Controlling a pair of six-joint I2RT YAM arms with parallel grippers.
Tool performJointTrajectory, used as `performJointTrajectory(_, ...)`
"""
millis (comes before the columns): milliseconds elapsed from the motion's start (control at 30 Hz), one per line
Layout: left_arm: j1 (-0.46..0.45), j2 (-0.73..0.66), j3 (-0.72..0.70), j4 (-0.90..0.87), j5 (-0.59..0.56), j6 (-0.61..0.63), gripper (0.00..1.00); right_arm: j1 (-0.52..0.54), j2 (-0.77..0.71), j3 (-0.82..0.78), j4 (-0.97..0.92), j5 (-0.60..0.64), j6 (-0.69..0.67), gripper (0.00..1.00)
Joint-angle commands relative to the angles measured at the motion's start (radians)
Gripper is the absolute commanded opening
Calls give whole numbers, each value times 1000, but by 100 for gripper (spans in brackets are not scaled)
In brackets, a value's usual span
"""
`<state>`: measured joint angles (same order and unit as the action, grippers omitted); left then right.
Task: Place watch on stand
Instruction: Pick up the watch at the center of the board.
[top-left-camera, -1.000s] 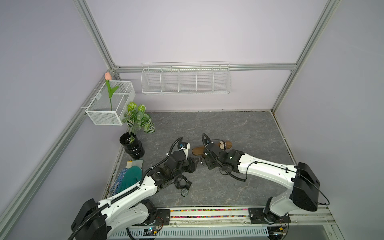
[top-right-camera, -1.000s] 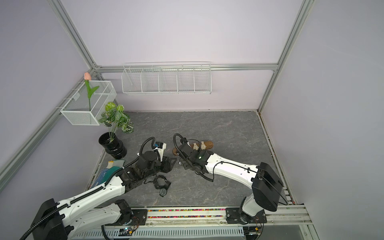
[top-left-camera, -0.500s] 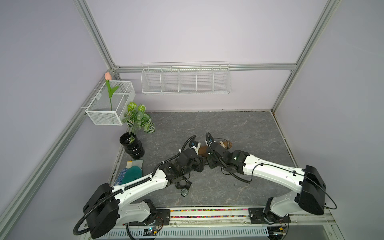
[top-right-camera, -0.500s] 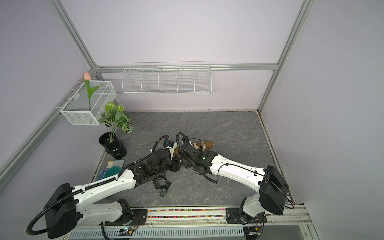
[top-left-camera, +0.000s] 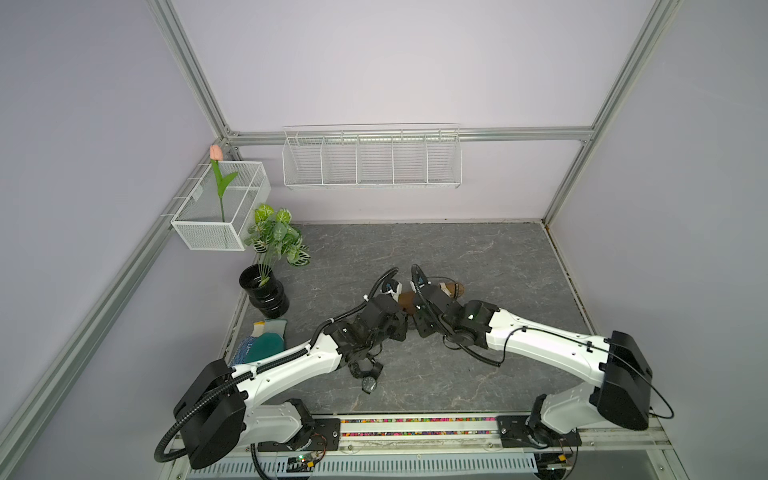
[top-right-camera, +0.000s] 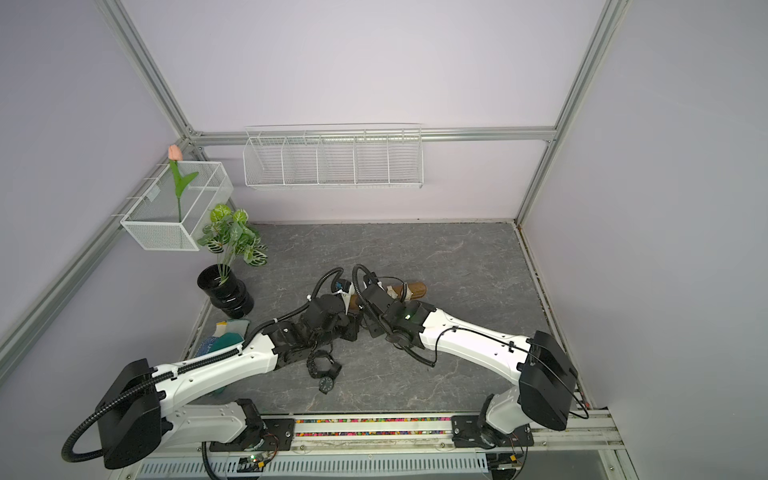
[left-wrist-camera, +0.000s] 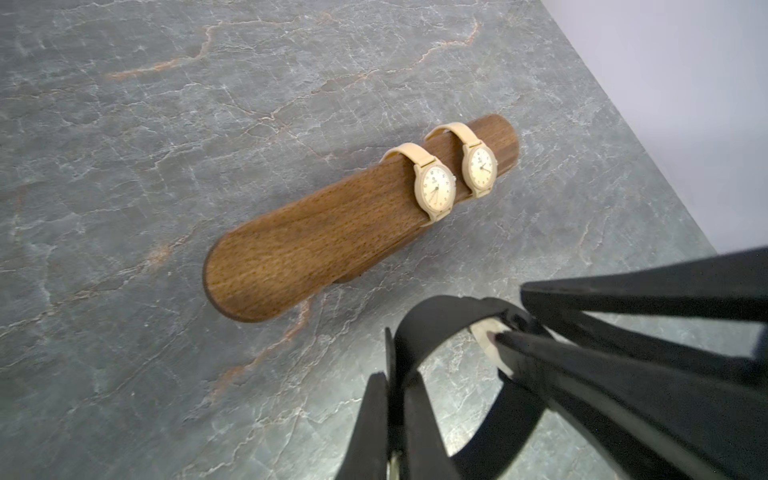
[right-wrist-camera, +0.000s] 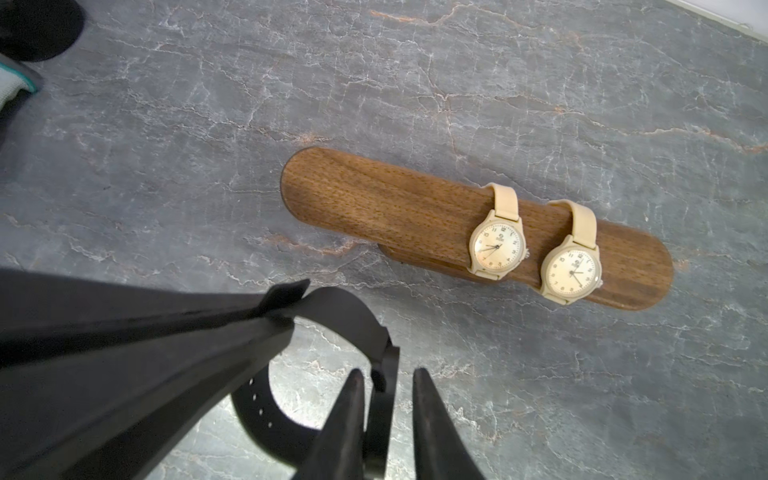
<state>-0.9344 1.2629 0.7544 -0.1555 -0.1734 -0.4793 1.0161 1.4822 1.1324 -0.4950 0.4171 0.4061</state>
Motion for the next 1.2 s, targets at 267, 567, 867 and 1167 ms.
performJointTrajectory(267, -1, -149, -87, 167, -73, 82, 0, -106, -391, -245, 173, -224, -132, 56)
performJointTrajectory(567, 3, -296, -249, 623, 179, 188, 0, -109, -725, -447, 280, -209, -204, 65)
performJointTrajectory(867, 25, -243, -160, 682, 365, 229, 0, -109, -971, -585, 379, -251, -175, 78)
performJointTrajectory(1167, 25, -225, -144, 676, 375, 219, 0, -109, -984, -607, 465, -327, -122, 82)
